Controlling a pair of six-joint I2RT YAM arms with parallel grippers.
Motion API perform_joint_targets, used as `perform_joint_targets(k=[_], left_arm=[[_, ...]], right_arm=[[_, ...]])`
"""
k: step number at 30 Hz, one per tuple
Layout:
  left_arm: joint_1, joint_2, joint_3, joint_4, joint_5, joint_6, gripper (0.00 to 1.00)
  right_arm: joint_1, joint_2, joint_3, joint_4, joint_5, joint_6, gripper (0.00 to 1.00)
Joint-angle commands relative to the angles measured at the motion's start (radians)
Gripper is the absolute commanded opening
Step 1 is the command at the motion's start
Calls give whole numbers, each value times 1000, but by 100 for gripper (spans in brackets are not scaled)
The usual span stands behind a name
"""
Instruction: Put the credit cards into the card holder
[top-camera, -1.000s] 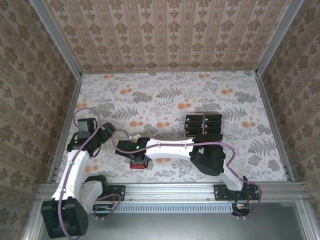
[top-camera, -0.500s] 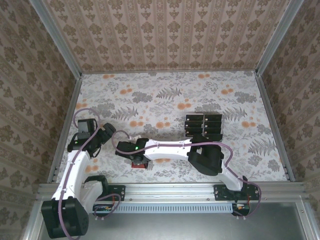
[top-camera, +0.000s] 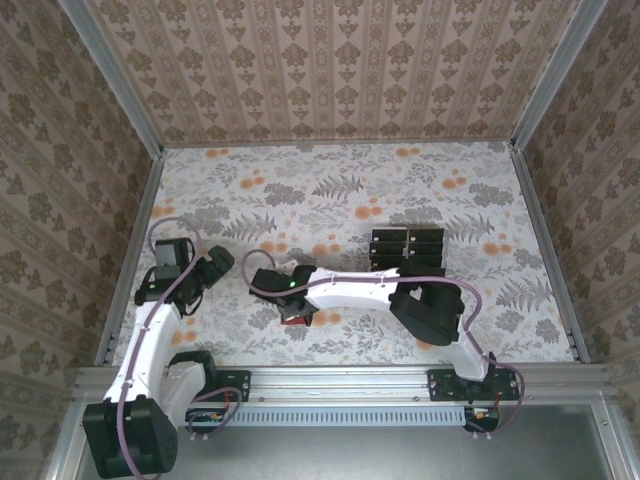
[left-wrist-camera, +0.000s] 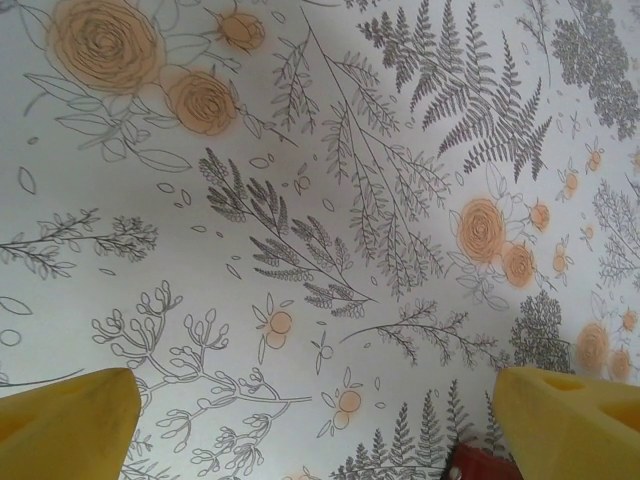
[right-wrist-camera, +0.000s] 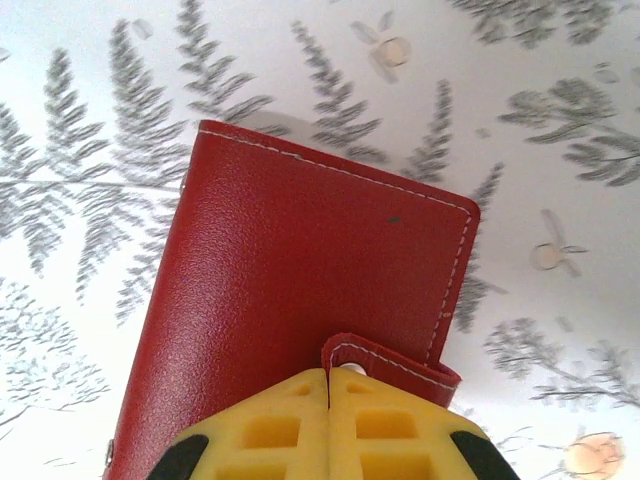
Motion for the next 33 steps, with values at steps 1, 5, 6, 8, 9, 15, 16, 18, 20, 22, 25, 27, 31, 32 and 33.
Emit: perform_joint_targets(k=[1, 5, 6, 8, 9, 15, 16, 18, 20, 22, 25, 27, 31, 32, 33], left_arm=[[-3, -16, -32, 37, 79, 5, 100], [-41, -15, -75, 121, 142, -19, 100], [-58, -13, -85, 145, 150, -28, 100], [-105, -7, -104, 198, 156, -52, 100], [-129, -2, -109, 221, 156, -63, 100], [-290, 63, -141, 381, 123, -141, 100], [-310, 80, -146, 412, 118, -157, 100], [-341, 111, -155, 468, 111, -186, 100], [-370, 151, -155, 515, 104, -208, 100], [-393, 178, -153, 541, 95, -222, 100], [-421, 201, -151, 581, 82, -244, 100], [-431, 205, -154, 608, 77, -260, 100], [-440, 197, -165, 667, 69, -298, 100], [-441, 194, -169, 688, 67, -311, 100], [-441, 190, -174, 702, 66, -324, 100]], right_arm=[[-26, -96, -68, 93, -16, -41, 0], [-68, -157, -150, 200, -72, -35, 0], [-78, -170, -170, 226, -88, -31, 0], [-103, -200, -221, 290, -128, -15, 0], [-114, -211, -244, 318, -147, -7, 0], [-167, -281, -363, 474, -246, 29, 0], [-173, -296, -382, 502, -258, 33, 0], [-185, -323, -416, 548, -283, 43, 0], [-199, -350, -441, 584, -311, 49, 0], [-212, -371, -455, 607, -338, 53, 0], [-227, -395, -464, 634, -370, 54, 0], [-233, -409, -464, 648, -383, 54, 0], [-239, -431, -464, 667, -399, 63, 0], [-241, -436, -464, 673, -404, 66, 0], [-242, -440, -465, 678, -407, 68, 0]])
